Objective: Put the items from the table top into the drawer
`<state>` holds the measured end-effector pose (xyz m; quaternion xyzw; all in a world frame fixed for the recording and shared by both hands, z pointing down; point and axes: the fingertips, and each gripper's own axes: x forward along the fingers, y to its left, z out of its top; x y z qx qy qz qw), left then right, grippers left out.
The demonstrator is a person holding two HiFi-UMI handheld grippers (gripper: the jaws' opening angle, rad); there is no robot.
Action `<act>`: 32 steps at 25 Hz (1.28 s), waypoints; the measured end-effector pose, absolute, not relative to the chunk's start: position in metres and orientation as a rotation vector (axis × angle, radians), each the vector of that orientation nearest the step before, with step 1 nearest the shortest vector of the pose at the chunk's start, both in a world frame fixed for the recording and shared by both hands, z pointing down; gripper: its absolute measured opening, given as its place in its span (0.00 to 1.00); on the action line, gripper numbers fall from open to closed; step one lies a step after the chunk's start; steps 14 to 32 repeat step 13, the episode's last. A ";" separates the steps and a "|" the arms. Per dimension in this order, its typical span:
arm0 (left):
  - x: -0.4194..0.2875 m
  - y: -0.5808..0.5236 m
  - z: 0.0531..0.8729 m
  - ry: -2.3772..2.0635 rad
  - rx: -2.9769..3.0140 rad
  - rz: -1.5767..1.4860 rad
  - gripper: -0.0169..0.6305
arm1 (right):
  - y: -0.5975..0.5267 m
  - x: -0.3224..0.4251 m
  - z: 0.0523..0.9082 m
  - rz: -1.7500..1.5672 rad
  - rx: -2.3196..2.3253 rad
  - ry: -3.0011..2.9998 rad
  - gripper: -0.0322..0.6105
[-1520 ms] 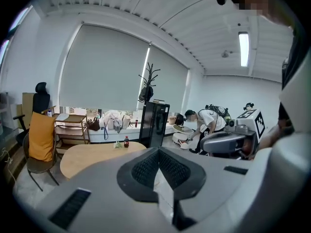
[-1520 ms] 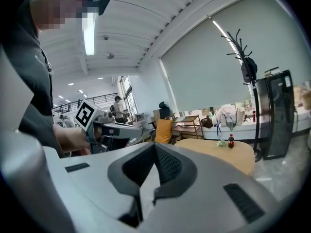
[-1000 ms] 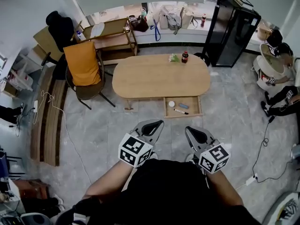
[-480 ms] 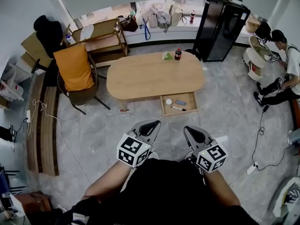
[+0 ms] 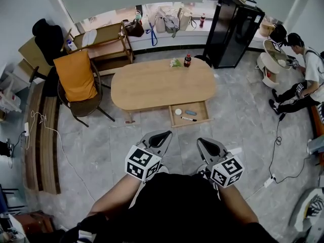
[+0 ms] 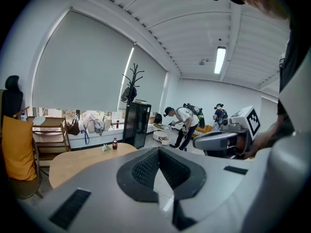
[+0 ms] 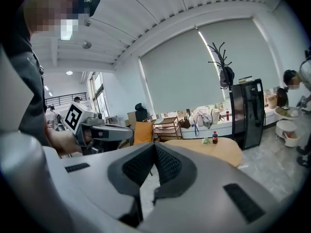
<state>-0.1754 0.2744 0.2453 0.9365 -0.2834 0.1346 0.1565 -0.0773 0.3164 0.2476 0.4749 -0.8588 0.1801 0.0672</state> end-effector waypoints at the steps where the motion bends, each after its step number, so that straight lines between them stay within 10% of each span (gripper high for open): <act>1: -0.175 0.274 0.244 -0.811 2.683 0.381 0.03 | 0.316 -0.077 0.246 0.540 1.434 -2.589 0.05; 32: -0.170 0.276 0.241 -0.790 2.704 0.398 0.03 | 0.318 -0.076 0.248 0.535 1.427 -2.579 0.05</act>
